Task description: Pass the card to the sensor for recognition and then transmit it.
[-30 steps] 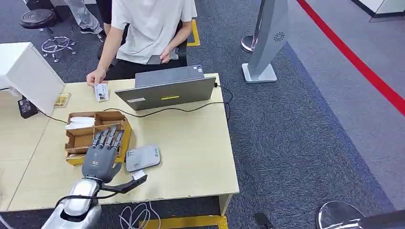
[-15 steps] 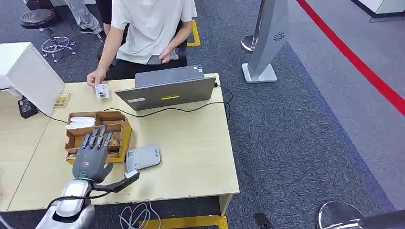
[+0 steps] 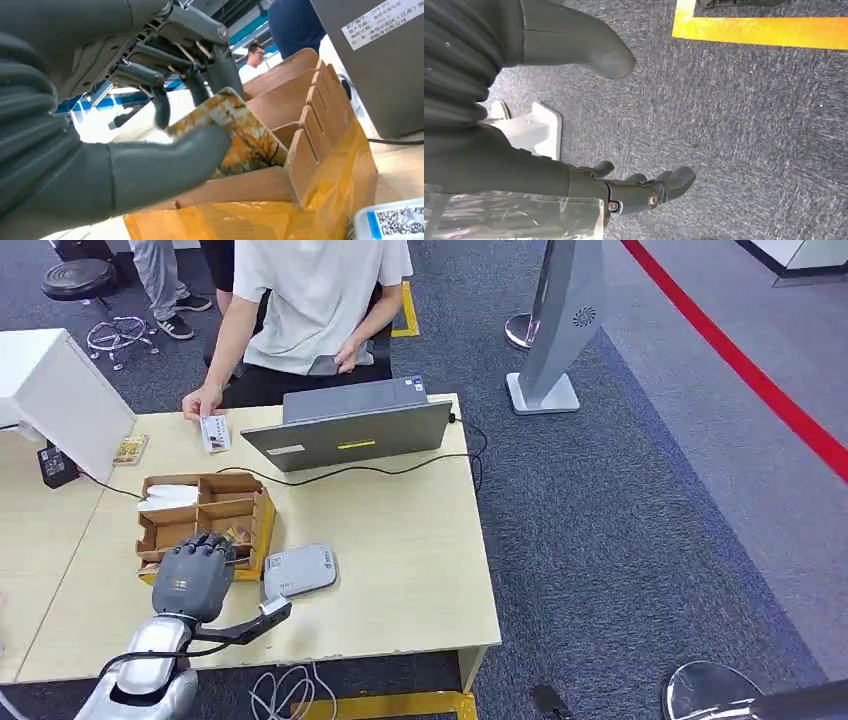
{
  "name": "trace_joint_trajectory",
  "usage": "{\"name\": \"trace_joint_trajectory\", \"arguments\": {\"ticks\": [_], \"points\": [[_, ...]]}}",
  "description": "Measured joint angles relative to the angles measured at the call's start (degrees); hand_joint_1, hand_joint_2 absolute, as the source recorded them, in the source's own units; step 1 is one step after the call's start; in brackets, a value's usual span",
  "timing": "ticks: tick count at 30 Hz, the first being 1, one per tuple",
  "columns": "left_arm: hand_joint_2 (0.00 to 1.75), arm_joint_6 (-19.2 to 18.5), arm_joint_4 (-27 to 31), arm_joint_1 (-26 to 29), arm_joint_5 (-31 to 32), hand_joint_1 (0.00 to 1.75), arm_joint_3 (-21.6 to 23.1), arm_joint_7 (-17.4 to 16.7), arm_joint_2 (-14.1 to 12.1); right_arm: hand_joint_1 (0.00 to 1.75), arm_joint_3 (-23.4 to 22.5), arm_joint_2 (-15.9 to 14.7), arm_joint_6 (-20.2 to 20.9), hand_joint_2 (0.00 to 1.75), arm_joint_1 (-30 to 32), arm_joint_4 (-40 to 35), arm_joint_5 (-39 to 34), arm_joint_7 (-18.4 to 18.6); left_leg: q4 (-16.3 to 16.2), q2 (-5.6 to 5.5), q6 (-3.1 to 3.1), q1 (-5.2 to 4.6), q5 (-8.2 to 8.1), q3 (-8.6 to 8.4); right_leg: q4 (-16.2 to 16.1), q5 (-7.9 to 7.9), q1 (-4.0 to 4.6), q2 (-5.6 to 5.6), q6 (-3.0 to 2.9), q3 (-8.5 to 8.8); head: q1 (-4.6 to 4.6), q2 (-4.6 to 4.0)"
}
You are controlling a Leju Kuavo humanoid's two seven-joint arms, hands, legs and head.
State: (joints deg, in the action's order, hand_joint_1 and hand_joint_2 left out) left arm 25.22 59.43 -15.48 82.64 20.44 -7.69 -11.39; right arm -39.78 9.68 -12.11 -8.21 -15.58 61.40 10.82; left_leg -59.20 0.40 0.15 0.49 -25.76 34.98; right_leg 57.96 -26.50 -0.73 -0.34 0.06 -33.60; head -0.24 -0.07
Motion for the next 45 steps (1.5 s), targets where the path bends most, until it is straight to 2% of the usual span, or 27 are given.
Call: {"name": "trace_joint_trajectory", "arguments": {"ticks": [12,14,18,20,22,26,29,32,37,39,42,43,45], "points": [[1.75,-0.98,-0.33,-0.02,-1.4,1.75,-0.22,1.92,0.0,0.0,-0.02,0.0,0.0,1.75,-0.06,0.0,0.02,-0.04,0.0,0.0,0.0,0.0,0.0,0.0,0.0,0.0,0.0,0.0,0.0,0.0,0.0,0.0],[1.75,0.09,-0.33,-0.02,-1.62,1.75,-0.35,2.34,0.0,0.0,-0.04,0.0,0.0,1.75,-0.06,0.0,0.02,-0.09,0.0,0.0,0.0,0.0,0.0,0.0,0.0,0.0,0.0,0.0,0.0,0.0,0.0,0.0],[1.75,4.99,0.48,0.45,-1.42,1.75,-0.39,3.15,0.2,0.0,-0.11,0.0,-0.2,1.75,-0.08,0.0,-0.09,-0.13,0.0,0.0,0.0,0.0,0.0,0.0,0.0,0.0,0.0,0.0,0.0,0.0,0.0,0.0],[1.75,6.67,3.35,2.17,-0.74,1.75,-0.39,4.22,0.24,0.0,-0.24,0.0,-0.37,1.75,-0.03,0.0,-0.59,-0.35,0.0,0.02,0.0,-0.01,0.0,0.01,0.0,0.0,-0.01,0.02,0.0,0.0,0.0,0.0],[1.75,8.83,8.84,5.31,0.39,1.75,-0.37,5.27,0.17,0.0,-0.55,0.0,-0.61,1.75,0.18,0.0,-1.38,-0.98,0.0,0.05,-0.02,-0.01,-0.05,0.0,-0.02,-0.01,-0.01,0.06,0.01,-0.01,-0.02,0.0],[1.75,10.27,20.93,11.62,1.95,1.75,0.92,6.41,-1.27,0.0,-1.62,-0.15,-1.03,1.75,0.83,0.0,-2.32,-2.01,-0.01,0.03,0.08,-0.02,-0.14,0.02,-0.04,-0.13,-0.01,0.05,0.13,-0.02,0.02,0.0],[1.75,10.25,28.18,14.03,0.98,1.75,1.64,6.21,-2.93,0.0,-2.19,-0.22,-1.11,1.75,1.19,0.0,-2.3,-2.36,0.0,0.02,0.04,0.0,-0.2,0.02,-0.05,-0.15,-0.01,0.02,0.12,-0.03,-0.02,0.0],[1.75,10.1,32.41,14.28,0.04,1.75,1.66,6.19,-4.09,0.0,-2.64,-0.28,-1.14,1.75,1.28,0.0,-2.25,-2.47,0.0,0.0,0.03,0.0,-0.19,0.02,-0.04,-0.15,-0.01,0.01,0.12,-0.02,0.0,0.0],[1.75,10.32,35.58,14.21,-1.48,1.75,1.77,6.58,-4.74,0.0,-3.02,-0.28,-1.09,1.75,1.34,0.0,-1.99,-2.47,-0.01,0.0,0.01,0.0,-0.11,-0.02,-0.04,-0.12,0.0,0.02,0.12,-0.03,0.0,0.0],[1.75,9.24,35.63,11.85,-4.22,1.75,2.08,7.21,-4.39,0.0,-3.02,-0.28,-0.92,1.75,1.27,0.0,-1.24,-2.16,-0.04,-0.08,0.03,0.01,-0.06,0.02,-0.04,-0.12,0.0,-0.11,0.12,-0.12,0.02,0.0],[1.75,2.2,32.05,1.11,-6.51,1.75,2.82,6.03,-1.92,0.0,-2.93,-0.28,0.35,1.75,0.35,0.0,0.81,-0.94,-0.08,-0.48,0.15,-0.01,0.2,0.2,-0.05,-0.02,0.0,-0.53,0.18,-0.17,0.0,0.0],[1.75,0.61,27.99,-3.88,-6.38,1.75,3.02,5.16,-0.28,0.0,-2.65,-0.24,1.15,1.75,-0.34,0.0,1.98,-0.16,-0.08,-0.61,0.11,0.0,0.4,0.31,-0.05,0.12,-0.01,-0.64,0.17,-0.15,0.04,0.0],[1.75,1.45,17.02,-15.22,-5.64,1.75,3.04,3.8,3.46,0.0,-1.48,-0.06,2.5,1.75,-2.31,0.02,4.09,1.58,-0.08,-0.62,0.14,0.0,0.72,0.66,-0.03,0.51,0.0,-0.66,0.19,-0.45,0.04,-0.02]]}}
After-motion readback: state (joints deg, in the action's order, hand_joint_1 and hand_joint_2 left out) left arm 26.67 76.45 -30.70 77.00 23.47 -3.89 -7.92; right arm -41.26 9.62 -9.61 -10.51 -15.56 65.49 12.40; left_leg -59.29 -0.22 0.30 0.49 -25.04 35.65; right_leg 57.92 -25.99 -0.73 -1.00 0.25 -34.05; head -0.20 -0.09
